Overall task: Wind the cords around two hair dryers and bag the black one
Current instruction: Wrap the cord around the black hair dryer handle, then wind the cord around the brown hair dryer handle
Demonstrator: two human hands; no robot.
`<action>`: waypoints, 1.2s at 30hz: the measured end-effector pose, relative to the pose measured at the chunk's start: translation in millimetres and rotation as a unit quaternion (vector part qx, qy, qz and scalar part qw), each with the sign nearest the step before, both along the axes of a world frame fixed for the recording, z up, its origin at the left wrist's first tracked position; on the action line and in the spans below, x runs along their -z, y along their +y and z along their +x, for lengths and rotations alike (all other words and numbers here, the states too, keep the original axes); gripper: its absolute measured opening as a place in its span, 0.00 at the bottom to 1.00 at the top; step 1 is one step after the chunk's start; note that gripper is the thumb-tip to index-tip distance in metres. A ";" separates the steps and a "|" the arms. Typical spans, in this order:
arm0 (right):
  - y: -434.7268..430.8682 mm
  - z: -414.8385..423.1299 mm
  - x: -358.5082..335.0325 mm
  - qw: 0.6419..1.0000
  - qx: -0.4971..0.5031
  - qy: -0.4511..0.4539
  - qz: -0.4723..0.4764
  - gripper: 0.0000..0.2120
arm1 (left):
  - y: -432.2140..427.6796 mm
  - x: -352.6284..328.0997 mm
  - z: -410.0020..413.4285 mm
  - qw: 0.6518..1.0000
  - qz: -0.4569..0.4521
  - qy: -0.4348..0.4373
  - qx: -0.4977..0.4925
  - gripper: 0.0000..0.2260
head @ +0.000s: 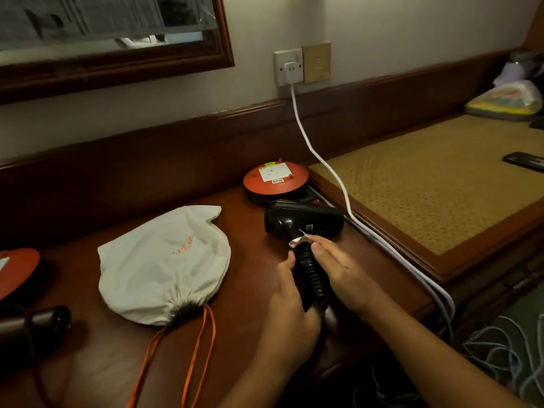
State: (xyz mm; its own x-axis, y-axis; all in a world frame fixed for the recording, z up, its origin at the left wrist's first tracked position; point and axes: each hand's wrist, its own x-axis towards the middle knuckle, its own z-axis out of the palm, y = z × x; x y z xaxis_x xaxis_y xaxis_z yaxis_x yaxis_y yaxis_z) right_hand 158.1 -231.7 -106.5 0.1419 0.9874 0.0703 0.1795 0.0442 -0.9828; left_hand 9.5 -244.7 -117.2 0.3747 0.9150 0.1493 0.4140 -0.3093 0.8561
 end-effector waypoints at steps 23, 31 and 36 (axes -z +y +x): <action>-9.3 -122.4 -76.0 0.943 -0.131 -0.268 0.149 0.23 | 15.8 -59.0 -125.7 0.990 0.061 -0.010 -0.126 0.28; 45.2 -267.7 -84.3 0.931 -0.215 -0.239 0.173 0.22 | 30.9 -93.5 -261.2 0.960 0.096 0.000 -0.262 0.26; 90.5 -345.0 -86.5 0.916 -0.283 -0.247 0.138 0.22 | 55.9 -113.3 -339.7 0.933 0.105 0.049 -0.342 0.23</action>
State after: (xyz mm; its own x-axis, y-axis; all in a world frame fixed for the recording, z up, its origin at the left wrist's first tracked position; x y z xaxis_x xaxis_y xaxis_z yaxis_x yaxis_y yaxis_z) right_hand -186.8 -141.3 -20.0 -0.5043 0.8275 0.2469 0.4702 0.5029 -0.7253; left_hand -330.2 -188.8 -3.9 -0.2647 0.8998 0.3469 0.6490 -0.0998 0.7542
